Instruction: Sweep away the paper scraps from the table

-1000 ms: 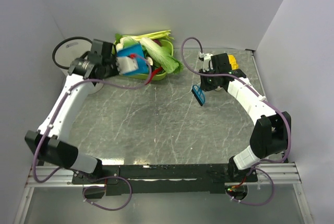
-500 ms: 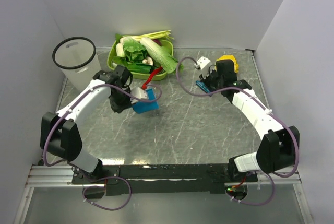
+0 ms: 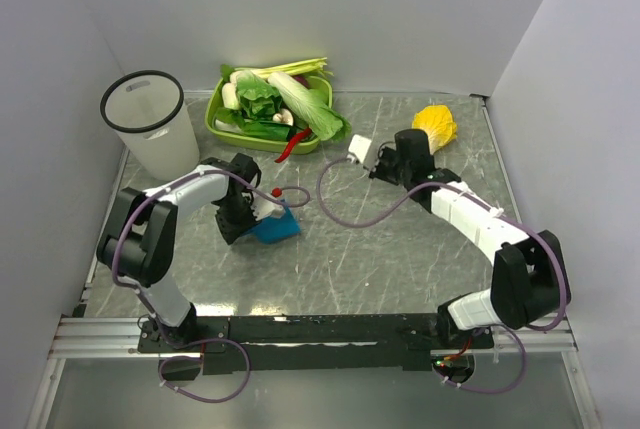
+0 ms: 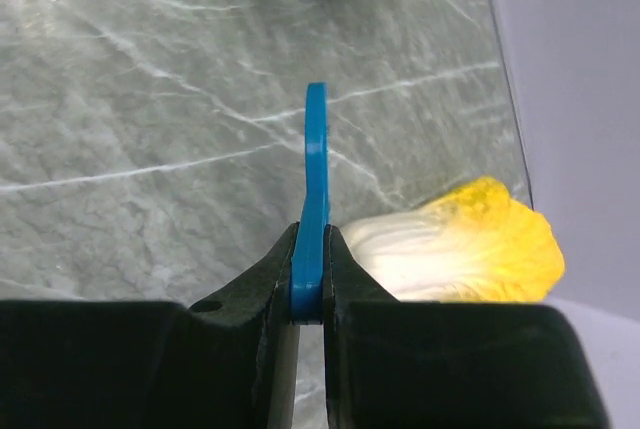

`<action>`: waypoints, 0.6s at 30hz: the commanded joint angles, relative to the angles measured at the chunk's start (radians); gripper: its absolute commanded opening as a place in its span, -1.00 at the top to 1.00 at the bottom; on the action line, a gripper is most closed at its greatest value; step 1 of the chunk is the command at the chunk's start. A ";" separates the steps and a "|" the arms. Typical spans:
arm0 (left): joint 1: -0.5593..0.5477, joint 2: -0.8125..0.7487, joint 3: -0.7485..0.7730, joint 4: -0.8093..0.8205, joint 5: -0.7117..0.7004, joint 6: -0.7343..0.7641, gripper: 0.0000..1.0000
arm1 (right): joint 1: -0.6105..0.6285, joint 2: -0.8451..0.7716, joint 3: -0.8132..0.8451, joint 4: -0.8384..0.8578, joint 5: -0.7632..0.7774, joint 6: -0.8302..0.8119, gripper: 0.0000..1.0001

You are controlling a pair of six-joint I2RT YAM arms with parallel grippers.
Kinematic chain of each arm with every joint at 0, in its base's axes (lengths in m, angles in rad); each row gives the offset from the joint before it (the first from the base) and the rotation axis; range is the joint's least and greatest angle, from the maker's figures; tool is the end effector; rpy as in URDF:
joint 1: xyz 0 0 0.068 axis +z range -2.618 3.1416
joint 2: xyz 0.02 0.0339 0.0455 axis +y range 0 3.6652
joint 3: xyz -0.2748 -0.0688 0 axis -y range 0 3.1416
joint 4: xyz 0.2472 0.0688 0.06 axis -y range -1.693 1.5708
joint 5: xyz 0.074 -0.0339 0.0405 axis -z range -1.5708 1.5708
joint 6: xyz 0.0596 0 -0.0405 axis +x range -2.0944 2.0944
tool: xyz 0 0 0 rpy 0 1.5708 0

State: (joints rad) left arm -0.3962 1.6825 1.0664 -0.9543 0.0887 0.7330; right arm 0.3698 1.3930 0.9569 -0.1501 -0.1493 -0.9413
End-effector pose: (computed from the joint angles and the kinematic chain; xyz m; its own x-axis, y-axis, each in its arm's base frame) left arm 0.2628 -0.1157 0.1593 -0.4284 0.9016 -0.0596 0.9030 0.4247 -0.0656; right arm 0.3059 0.1281 0.2604 0.0786 -0.8268 -0.5570 -0.6954 0.3548 -0.6249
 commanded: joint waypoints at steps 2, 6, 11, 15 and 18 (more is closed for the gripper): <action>-0.001 0.040 0.015 0.052 -0.006 -0.061 0.71 | 0.050 -0.026 -0.133 0.043 0.011 -0.158 0.85; -0.001 0.034 0.012 0.048 -0.015 -0.067 0.36 | 0.076 -0.052 -0.164 -0.040 0.011 -0.171 0.57; 0.000 -0.012 -0.019 0.031 -0.036 -0.060 0.00 | 0.087 -0.124 -0.153 -0.271 -0.045 -0.175 -0.15; 0.010 -0.078 -0.029 0.003 -0.020 -0.050 -0.28 | 0.080 -0.207 -0.092 -0.474 -0.101 -0.097 -0.71; 0.031 -0.159 -0.016 -0.020 0.043 -0.023 -0.69 | 0.064 -0.279 -0.021 -0.560 -0.145 0.034 -0.99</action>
State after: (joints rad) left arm -0.3851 1.6440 1.0340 -0.9413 0.0593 0.6865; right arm 0.4458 1.2163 0.8169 -0.5491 -0.2028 -1.0420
